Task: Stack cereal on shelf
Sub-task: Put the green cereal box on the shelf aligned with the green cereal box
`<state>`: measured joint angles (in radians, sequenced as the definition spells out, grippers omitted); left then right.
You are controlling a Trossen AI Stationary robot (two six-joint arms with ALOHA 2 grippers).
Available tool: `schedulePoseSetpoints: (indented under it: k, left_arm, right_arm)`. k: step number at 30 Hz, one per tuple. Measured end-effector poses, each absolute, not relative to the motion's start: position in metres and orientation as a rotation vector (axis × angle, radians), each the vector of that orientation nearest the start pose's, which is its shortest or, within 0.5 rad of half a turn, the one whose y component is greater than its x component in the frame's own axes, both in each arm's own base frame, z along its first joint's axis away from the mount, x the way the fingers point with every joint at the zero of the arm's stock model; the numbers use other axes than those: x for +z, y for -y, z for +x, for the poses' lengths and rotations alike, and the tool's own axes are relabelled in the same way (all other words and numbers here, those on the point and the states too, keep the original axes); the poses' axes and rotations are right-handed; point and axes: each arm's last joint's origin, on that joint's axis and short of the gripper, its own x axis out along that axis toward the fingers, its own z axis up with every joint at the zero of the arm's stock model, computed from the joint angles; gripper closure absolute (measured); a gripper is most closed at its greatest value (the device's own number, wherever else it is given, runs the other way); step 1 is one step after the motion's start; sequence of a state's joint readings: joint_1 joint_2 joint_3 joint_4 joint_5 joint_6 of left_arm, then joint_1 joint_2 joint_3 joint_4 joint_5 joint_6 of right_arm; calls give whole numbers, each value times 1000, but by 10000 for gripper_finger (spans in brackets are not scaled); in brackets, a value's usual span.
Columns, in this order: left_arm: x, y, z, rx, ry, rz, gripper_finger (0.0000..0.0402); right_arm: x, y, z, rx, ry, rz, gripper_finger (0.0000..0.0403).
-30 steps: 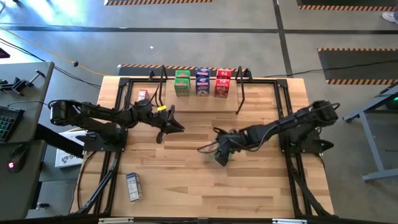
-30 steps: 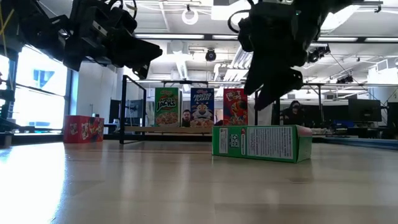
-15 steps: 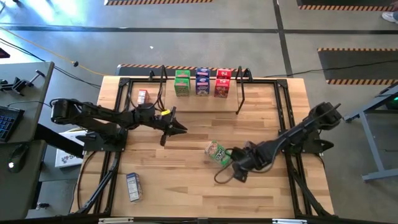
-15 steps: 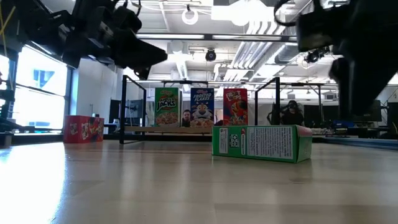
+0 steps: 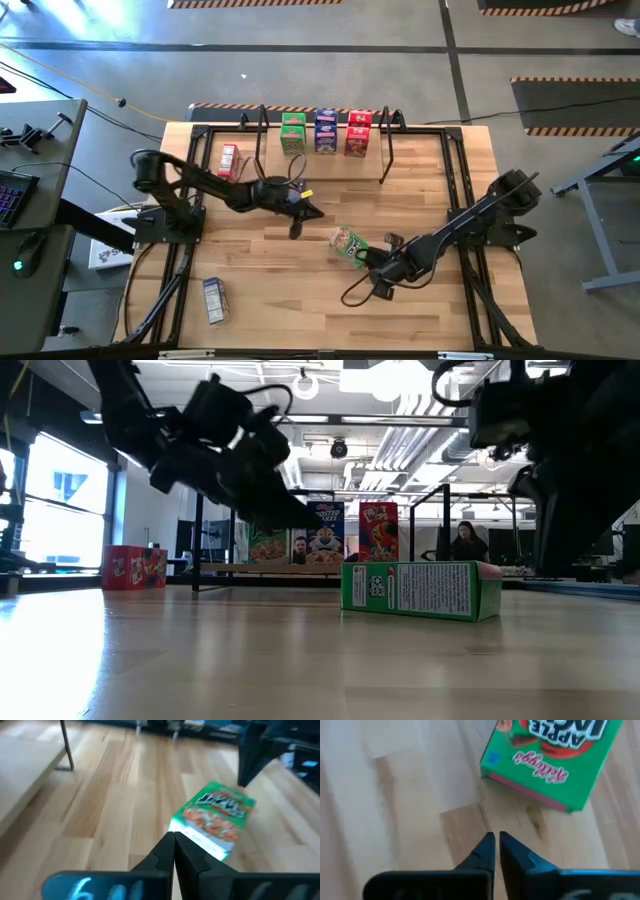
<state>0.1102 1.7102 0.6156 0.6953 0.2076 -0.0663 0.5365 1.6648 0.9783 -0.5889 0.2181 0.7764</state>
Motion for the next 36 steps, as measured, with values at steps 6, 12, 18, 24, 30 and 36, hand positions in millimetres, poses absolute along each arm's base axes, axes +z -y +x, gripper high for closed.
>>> schedulePoseSetpoints:
  k: [6, 12, 18, 24, 30, 36]
  left_arm:
    - [115, -29, 327, -74, -460, -146, 401]
    - [102, -25, 337, -119, -488, -137, 401]
    - [97, -22, 338, -130, -506, -138, 401]
    - [94, -19, 338, -144, -516, -138, 401]
    - [94, -19, 338, -154, -518, -142, 401]
    - [93, -19, 338, -153, -527, -143, 401]
  right_arm:
    - [149, -142, 269, -294, -1170, 122, 390]
    - [142, -132, 279, -358, -1126, 82, 401]
    - [148, -129, 281, -422, -1040, 18, 402]
    - [149, -129, 282, -438, -1015, 11, 402]
    - [152, -128, 283, -452, -981, -3, 402]
    - [168, -126, 281, -471, -909, -12, 402]
